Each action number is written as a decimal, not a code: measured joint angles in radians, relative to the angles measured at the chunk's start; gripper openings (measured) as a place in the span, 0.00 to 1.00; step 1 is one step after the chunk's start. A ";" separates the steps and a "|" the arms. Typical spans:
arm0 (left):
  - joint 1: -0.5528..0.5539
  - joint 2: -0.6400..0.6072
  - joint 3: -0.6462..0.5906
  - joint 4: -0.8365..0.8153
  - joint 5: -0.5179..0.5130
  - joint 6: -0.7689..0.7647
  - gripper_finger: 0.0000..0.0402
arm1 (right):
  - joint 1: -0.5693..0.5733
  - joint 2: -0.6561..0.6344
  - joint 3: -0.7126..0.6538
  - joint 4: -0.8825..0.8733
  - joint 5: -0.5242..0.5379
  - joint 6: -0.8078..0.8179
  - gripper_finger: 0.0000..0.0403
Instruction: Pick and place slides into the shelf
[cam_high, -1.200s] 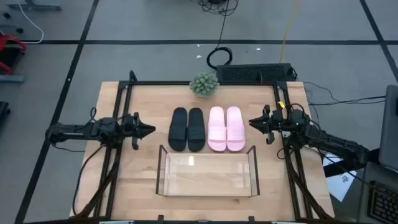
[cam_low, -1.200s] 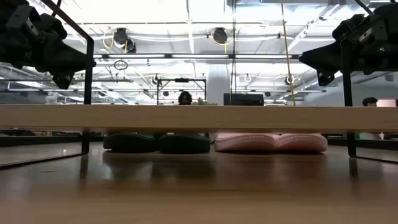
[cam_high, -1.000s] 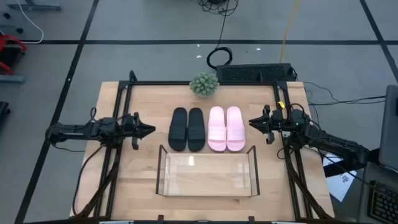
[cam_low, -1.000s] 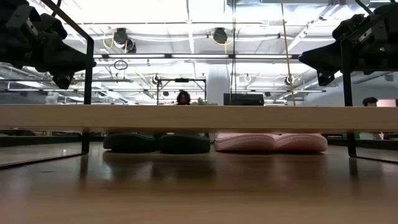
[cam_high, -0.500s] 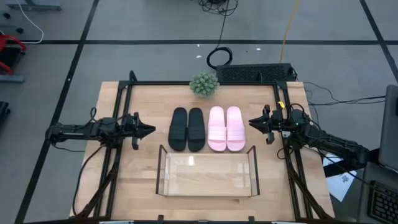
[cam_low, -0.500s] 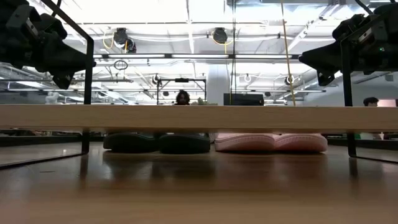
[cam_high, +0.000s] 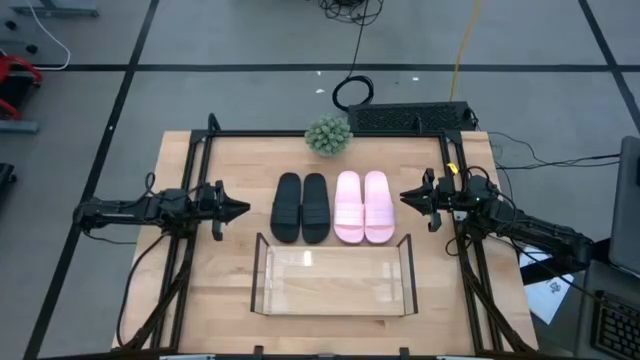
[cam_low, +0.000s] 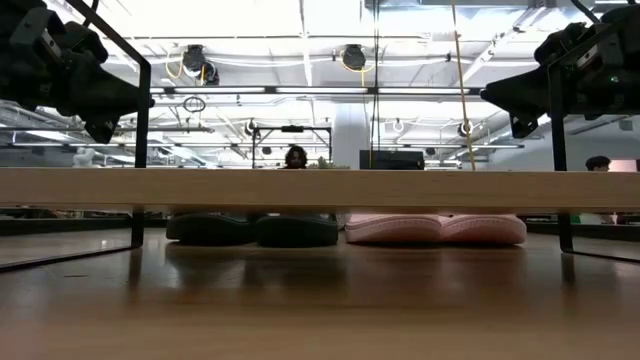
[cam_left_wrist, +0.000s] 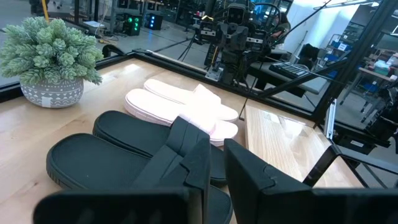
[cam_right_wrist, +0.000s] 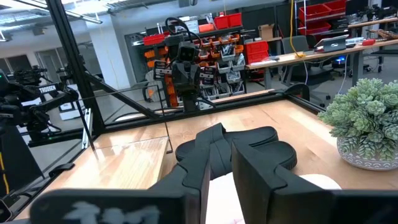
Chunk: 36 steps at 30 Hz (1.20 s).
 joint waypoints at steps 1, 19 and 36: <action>0.000 0.000 0.000 0.000 0.000 0.000 0.12 | 0.000 0.000 0.000 0.002 0.000 0.000 0.14; 0.000 0.000 -0.002 0.049 -0.095 0.027 0.12 | 0.002 0.000 0.000 0.484 -0.024 0.523 0.14; 0.000 0.000 0.020 0.559 -0.209 0.090 0.12 | 0.002 0.023 0.035 0.627 0.361 0.513 0.14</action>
